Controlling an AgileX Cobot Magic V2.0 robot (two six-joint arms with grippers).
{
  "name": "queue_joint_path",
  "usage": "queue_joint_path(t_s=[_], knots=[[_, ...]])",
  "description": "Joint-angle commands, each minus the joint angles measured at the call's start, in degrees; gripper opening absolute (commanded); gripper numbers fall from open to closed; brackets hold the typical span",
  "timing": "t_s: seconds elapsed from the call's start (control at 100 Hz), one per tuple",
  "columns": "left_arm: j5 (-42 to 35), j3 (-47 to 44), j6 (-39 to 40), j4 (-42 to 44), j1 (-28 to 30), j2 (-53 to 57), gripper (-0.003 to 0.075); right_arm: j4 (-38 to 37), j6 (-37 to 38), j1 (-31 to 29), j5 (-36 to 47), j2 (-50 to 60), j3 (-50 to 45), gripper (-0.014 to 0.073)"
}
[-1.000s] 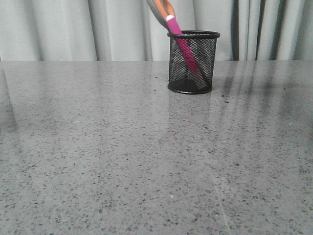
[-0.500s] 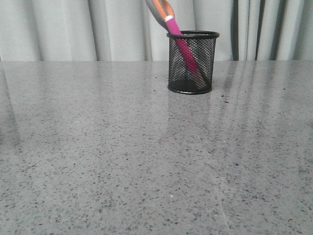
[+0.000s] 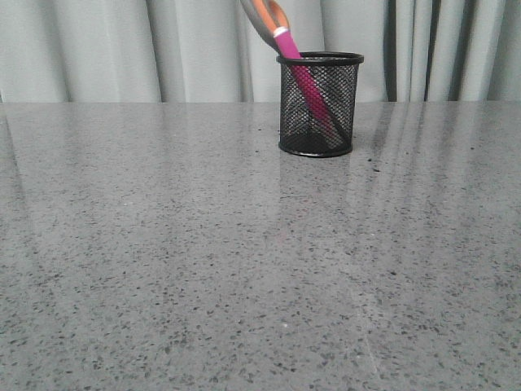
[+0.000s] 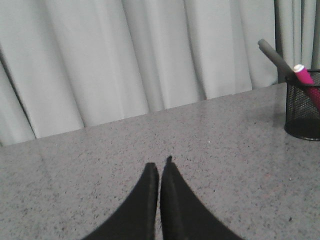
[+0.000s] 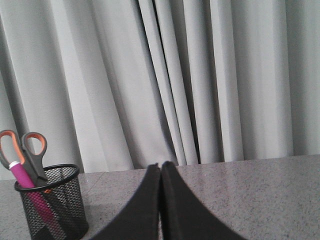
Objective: Put pen and scissors into bin
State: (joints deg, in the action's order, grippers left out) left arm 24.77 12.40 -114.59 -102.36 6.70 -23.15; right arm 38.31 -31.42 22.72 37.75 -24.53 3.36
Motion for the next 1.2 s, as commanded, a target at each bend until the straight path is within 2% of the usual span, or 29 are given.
queue_joint_path(t_s=[0.0,0.22,0.48,1.19], knots=[[-0.2,-0.8,1.7,-3.6,0.2,2.9,-0.0019,-1.0,-0.5,-0.4,1.7,1.3,1.1,-0.0076],[-4.4,-3.9,2.7,-3.6,0.2,8.4,-0.0019,-1.0,-0.5,-0.4,1.0,1.4,1.1,-0.0076],[-1.4,-3.9,2.8,-3.6,0.2,8.7,-0.0019,-1.0,-0.5,-0.4,0.8,1.4,1.1,-0.0076],[-1.4,-3.9,2.8,-3.6,0.2,8.7,-0.0019,-1.0,-0.5,-0.4,0.8,1.4,1.1,-0.0076]])
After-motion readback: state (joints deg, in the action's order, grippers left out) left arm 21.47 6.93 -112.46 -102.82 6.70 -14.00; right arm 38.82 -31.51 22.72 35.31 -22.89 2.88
